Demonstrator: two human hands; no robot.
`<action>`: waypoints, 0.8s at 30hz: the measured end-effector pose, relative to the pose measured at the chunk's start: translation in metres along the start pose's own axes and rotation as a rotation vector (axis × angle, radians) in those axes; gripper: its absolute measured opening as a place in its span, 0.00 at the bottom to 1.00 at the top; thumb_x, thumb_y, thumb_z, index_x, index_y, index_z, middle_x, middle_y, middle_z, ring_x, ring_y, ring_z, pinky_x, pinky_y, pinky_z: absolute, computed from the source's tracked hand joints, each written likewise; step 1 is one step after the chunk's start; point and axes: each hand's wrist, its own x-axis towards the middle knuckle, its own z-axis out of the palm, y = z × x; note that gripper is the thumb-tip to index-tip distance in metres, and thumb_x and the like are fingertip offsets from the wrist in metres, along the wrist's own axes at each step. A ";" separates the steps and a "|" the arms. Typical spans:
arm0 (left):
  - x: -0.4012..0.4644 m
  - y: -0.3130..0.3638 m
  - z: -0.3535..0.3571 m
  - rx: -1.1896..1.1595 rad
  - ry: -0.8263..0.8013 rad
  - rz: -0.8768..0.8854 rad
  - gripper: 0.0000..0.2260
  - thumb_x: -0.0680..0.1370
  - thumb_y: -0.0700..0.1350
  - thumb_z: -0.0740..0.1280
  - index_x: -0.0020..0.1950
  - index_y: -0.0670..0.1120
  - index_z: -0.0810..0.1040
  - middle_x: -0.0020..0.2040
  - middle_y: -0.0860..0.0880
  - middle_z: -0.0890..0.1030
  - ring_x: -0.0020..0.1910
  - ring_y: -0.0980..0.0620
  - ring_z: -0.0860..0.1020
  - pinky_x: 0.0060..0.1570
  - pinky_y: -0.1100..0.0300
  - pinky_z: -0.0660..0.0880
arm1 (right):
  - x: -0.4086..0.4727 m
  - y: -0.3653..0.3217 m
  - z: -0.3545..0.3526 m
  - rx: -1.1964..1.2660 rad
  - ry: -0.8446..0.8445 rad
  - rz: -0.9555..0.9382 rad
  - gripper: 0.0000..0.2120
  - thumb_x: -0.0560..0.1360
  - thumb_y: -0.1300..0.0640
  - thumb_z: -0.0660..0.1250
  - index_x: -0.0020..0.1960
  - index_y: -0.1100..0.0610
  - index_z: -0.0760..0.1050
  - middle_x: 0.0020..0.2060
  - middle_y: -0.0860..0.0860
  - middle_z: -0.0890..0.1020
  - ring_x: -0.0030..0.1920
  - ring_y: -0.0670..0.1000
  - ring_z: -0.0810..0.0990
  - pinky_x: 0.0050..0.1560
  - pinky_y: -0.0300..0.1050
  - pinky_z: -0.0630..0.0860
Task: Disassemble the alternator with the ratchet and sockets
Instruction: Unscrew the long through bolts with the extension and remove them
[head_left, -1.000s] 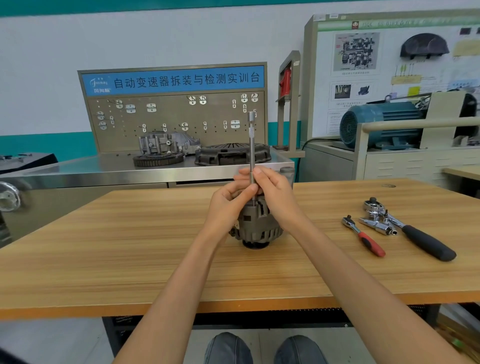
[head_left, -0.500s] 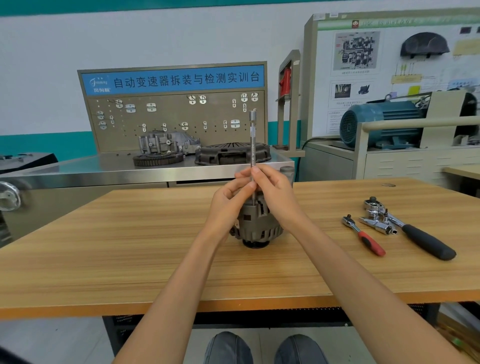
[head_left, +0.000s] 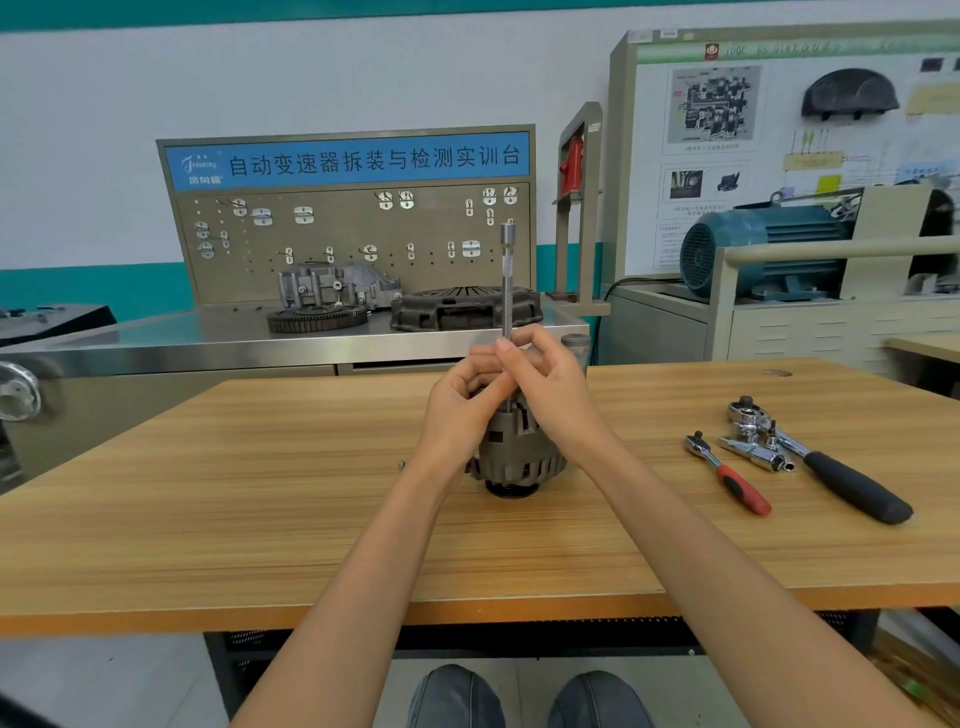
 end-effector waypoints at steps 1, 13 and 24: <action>0.001 0.000 0.000 0.002 0.006 -0.007 0.03 0.77 0.40 0.68 0.47 0.47 0.80 0.42 0.52 0.83 0.42 0.60 0.81 0.40 0.70 0.75 | 0.000 0.000 -0.001 0.000 -0.001 -0.001 0.04 0.79 0.57 0.61 0.48 0.53 0.75 0.38 0.42 0.84 0.43 0.39 0.82 0.43 0.29 0.75; 0.001 0.000 -0.005 0.023 -0.043 0.010 0.05 0.78 0.40 0.67 0.46 0.49 0.80 0.39 0.55 0.84 0.42 0.61 0.81 0.41 0.71 0.75 | 0.001 0.001 -0.001 -0.014 -0.006 0.007 0.12 0.81 0.58 0.57 0.51 0.55 0.79 0.48 0.48 0.83 0.50 0.43 0.81 0.51 0.32 0.75; -0.001 0.001 -0.007 0.009 -0.045 0.004 0.08 0.79 0.41 0.66 0.55 0.46 0.82 0.49 0.52 0.85 0.51 0.59 0.82 0.45 0.71 0.75 | 0.003 0.002 -0.003 0.025 -0.001 0.009 0.06 0.79 0.57 0.61 0.49 0.53 0.77 0.44 0.47 0.84 0.49 0.44 0.82 0.54 0.40 0.77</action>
